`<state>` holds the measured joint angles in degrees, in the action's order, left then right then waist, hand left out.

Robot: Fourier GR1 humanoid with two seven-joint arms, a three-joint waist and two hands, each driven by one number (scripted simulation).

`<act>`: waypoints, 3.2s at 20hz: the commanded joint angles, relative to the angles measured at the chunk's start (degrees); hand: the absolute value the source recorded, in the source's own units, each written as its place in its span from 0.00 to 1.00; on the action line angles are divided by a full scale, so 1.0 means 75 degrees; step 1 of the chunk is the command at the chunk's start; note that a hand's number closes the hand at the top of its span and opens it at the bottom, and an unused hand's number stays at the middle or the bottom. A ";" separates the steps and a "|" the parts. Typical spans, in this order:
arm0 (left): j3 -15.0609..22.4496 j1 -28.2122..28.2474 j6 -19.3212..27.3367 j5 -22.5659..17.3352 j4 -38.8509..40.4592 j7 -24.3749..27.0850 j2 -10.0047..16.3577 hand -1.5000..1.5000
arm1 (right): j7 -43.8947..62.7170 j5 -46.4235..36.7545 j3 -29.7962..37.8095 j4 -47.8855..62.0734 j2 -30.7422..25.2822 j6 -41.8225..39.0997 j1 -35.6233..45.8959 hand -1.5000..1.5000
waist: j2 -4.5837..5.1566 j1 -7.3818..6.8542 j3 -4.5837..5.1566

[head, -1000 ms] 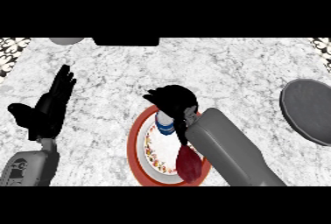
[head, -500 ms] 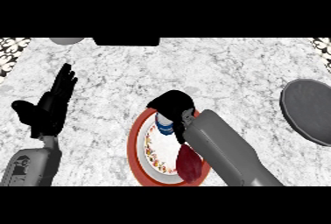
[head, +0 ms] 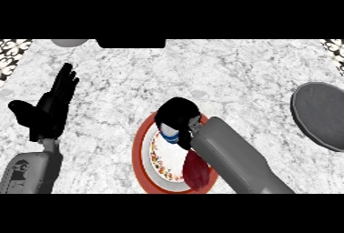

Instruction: Pick the can from the plate and place it in the pan

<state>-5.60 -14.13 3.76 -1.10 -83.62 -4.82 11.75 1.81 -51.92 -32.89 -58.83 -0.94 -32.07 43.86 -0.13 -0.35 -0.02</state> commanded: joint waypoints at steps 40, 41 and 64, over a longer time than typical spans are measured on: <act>0.0163 0.0382 0.0035 0.0190 -0.0478 -0.0099 -0.0270 0.50 | 0.5947 -0.1279 0.5966 -0.2896 -0.2442 0.6597 -0.2121 1.00 | 0.0028 0.0047 -0.0003; -0.0044 0.0687 -0.0228 -0.0096 -0.0597 0.0016 -0.0115 0.50 | 0.5557 -0.1007 0.6254 -0.2940 -0.2930 0.6419 -0.2348 1.00 | 0.0021 0.0052 -0.0004; -0.0014 -0.0237 -0.0072 0.0141 0.0136 0.0092 -0.0257 0.50 | -0.0078 0.2484 0.9217 0.4267 -0.4023 0.7253 -0.1482 0.00 | 0.0145 -0.0153 -0.0045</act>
<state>-5.85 -14.80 3.11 -0.30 -83.61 -4.74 10.09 7.13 -39.39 32.58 -31.88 -31.55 27.12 31.66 0.65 -1.29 -0.27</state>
